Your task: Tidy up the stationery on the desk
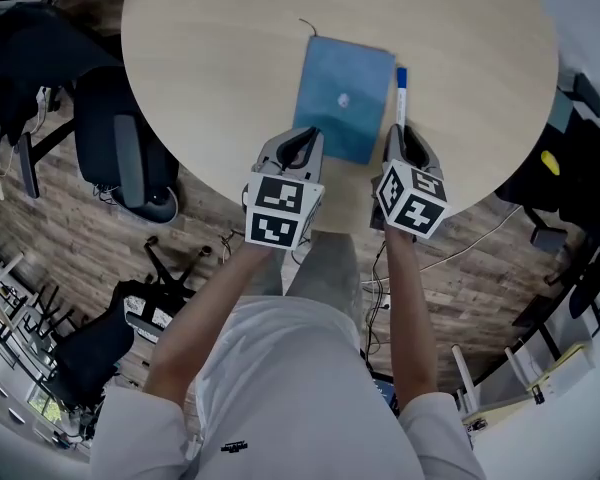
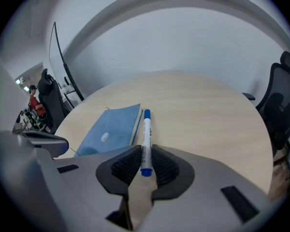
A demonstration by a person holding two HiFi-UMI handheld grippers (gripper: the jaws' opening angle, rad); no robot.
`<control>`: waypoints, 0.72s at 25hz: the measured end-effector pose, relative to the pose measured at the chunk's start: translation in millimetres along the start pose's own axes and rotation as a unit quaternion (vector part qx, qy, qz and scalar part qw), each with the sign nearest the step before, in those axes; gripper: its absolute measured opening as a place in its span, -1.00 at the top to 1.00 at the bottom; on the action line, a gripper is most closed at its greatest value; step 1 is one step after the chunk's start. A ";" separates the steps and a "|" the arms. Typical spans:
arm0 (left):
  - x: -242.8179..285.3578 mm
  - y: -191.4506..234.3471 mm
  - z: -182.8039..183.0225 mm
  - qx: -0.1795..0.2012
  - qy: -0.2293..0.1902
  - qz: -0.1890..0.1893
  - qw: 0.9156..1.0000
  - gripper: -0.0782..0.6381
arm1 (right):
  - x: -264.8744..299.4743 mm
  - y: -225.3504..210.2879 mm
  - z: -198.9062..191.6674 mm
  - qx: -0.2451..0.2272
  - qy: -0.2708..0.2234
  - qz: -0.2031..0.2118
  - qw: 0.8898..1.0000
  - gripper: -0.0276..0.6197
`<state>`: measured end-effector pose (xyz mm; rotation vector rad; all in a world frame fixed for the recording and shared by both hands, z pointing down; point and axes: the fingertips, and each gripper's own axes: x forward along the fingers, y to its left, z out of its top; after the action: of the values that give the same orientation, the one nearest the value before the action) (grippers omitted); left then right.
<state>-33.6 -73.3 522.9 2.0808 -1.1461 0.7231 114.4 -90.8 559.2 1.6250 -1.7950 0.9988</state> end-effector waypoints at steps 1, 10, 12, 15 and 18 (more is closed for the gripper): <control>-0.6 2.6 -0.5 -0.001 0.000 0.001 1.000 0.70 | 1.9 2.7 -0.3 0.007 0.000 0.004 1.000 0.63; -3.3 4.2 -5.8 -0.003 0.004 -0.004 1.000 0.70 | 3.3 26.5 -10.1 0.032 0.005 0.046 0.998 0.63; -3.3 1.7 -5.5 -0.003 0.004 -0.006 1.000 0.70 | 3.0 31.4 -11.1 0.025 0.007 0.054 0.998 0.53; -2.8 0.4 -6.0 -0.001 0.004 -0.008 1.000 0.70 | 4.5 40.6 -13.5 0.022 0.016 0.075 0.997 0.48; -3.6 -2.0 -6.4 0.001 0.003 -0.009 1.000 0.70 | 3.6 43.3 -14.4 0.013 0.018 0.079 0.997 0.48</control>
<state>-34.5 -65.9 523.9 2.0869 -1.1234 0.7211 69.8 -81.1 562.8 1.4879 -1.9179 1.1178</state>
